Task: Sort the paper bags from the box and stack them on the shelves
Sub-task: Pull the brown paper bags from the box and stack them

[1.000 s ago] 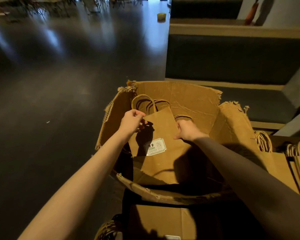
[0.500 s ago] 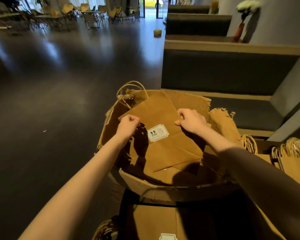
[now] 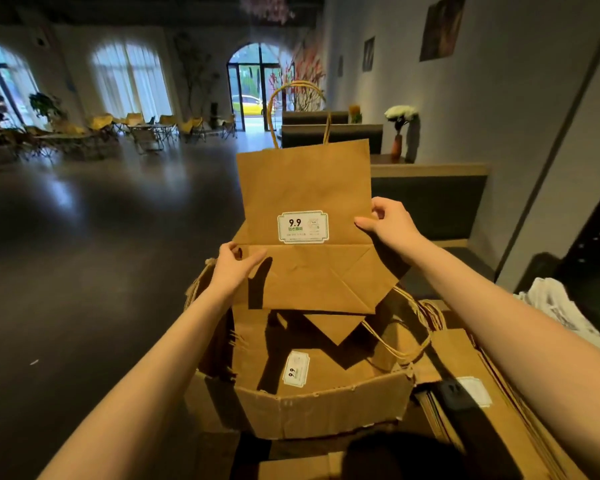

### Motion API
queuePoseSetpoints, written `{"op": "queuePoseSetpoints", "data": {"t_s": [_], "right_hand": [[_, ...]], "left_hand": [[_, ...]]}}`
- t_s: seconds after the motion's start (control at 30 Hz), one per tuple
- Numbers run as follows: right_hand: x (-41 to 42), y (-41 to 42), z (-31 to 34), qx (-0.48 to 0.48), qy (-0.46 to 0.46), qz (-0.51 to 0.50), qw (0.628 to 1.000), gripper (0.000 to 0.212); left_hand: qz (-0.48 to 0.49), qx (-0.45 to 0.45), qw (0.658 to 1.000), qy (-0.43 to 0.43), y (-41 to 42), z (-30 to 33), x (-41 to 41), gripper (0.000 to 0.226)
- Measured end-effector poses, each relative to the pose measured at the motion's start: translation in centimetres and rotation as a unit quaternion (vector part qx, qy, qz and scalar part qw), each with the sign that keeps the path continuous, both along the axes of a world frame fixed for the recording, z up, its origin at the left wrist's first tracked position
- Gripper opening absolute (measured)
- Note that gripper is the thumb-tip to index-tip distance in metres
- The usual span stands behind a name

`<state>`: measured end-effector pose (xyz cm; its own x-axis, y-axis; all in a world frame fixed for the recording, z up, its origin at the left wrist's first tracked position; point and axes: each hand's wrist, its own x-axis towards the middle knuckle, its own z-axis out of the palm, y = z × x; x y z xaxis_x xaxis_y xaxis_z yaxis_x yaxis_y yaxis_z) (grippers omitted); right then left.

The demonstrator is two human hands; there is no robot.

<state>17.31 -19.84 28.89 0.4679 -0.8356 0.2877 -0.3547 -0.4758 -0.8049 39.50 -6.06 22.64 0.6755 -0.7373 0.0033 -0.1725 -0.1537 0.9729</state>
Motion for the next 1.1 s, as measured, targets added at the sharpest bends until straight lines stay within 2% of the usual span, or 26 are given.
{"op": "queuePoseSetpoints", "data": {"t_s": [0.1, 0.17, 0.27, 0.33, 0.4, 0.57, 0.67, 0.73, 0.83, 0.97, 1.1], "right_hand": [[-1.4, 0.6, 1.4, -0.003, -0.017, 0.024, 1.0, 0.008], [-2.1, 0.9, 2.1, -0.007, -0.016, 0.027, 0.999, 0.009], [-3.0, 1.0, 2.5, -0.02, -0.012, 0.023, 0.999, 0.008], [-3.5, 1.2, 2.7, -0.036, -0.011, 0.014, 0.999, 0.007], [-3.8, 1.1, 2.7, -0.043, -0.012, -0.005, 0.999, 0.009], [-4.1, 0.7, 3.0, -0.036, -0.042, -0.069, 0.996, 0.022], [-4.5, 0.4, 3.2, -0.034, -0.108, -0.129, 0.985, 0.021], [-4.9, 0.3, 3.2, -0.052, -0.133, -0.161, 0.977, 0.02], [-5.3, 0.2, 3.2, -0.045, -0.189, -0.167, 0.967, 0.019], [-5.6, 0.0, 2.9, -0.001, -0.243, -0.176, 0.954, 0.019], [-4.5, 0.4, 1.9, 0.093, -0.314, -0.17, 0.93, 0.018]], "left_hand": [[0.014, -0.027, 0.995, -0.1, 0.3, 1.4, -0.1, 0.096], [-0.009, -0.038, 0.992, -0.12, 0.5, 2.4, -0.2, 0.096], [-0.026, -0.034, 0.994, -0.097, 1.1, 3.4, -0.3, 0.077], [-0.041, -0.051, 0.992, -0.104, 1.8, 3.9, -0.3, 0.05], [-0.096, -0.065, 0.988, -0.1, 2.4, 4.3, -0.7, 0.024], [-0.193, -0.056, 0.971, -0.128, 3.0, 5.9, -1.7, 0.022], [-0.159, -0.069, 0.975, -0.138, 2.7, 6.0, -1.5, 0.012], [-0.117, -0.067, 0.979, -0.154, 2.4, 5.7, -1.2, 0.014], [-0.042, -0.071, 0.984, -0.16, 2.2, 5.0, -1.0, 0.014], [0.025, -0.108, 0.99, -0.088, 2.2, 4.7, -0.8, 0.023], [0.057, -0.178, 0.982, 0.041, 1.7, 4.8, -1.6, 0.029]]}}
